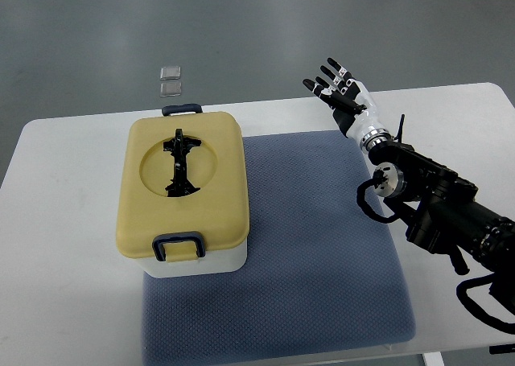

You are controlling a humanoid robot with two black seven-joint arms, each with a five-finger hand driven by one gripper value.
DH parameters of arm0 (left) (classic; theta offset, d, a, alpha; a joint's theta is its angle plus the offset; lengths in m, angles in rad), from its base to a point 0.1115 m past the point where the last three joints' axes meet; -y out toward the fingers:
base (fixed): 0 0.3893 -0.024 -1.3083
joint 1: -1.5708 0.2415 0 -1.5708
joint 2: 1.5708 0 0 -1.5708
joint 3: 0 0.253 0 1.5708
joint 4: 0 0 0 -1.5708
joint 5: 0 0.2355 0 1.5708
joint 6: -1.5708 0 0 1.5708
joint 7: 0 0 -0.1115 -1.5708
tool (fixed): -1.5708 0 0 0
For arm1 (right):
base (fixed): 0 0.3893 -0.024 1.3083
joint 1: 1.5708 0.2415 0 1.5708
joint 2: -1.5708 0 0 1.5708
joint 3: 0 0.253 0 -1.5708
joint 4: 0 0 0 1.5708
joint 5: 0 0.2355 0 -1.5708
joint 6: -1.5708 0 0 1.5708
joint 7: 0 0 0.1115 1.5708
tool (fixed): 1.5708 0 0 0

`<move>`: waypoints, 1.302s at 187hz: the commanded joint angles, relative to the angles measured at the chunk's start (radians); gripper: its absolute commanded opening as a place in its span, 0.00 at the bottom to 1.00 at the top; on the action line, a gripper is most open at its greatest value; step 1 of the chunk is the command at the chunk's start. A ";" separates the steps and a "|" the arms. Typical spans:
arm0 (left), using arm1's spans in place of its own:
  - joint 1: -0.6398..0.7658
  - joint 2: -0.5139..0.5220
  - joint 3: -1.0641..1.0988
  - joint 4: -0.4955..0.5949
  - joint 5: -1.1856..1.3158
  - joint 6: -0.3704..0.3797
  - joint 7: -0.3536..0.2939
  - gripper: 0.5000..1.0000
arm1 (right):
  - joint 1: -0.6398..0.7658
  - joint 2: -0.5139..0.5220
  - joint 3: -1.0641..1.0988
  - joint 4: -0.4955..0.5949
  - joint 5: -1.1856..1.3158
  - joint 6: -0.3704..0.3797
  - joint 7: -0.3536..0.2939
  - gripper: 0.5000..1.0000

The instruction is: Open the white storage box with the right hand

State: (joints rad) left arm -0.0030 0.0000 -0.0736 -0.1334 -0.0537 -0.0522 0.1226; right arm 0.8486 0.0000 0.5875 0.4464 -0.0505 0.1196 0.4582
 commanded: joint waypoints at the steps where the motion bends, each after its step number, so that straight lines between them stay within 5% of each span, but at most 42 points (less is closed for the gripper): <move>1: 0.001 0.000 0.000 0.000 0.000 0.000 -0.001 1.00 | 0.001 0.000 0.000 0.000 0.000 0.000 0.001 0.86; 244: 0.000 0.000 -0.002 -0.003 0.000 0.000 -0.001 1.00 | 0.015 -0.023 -0.020 0.001 -0.015 -0.017 0.004 0.86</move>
State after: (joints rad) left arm -0.0031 0.0000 -0.0748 -0.1365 -0.0537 -0.0521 0.1212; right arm 0.8598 -0.0017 0.5802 0.4449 -0.0563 0.1019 0.4617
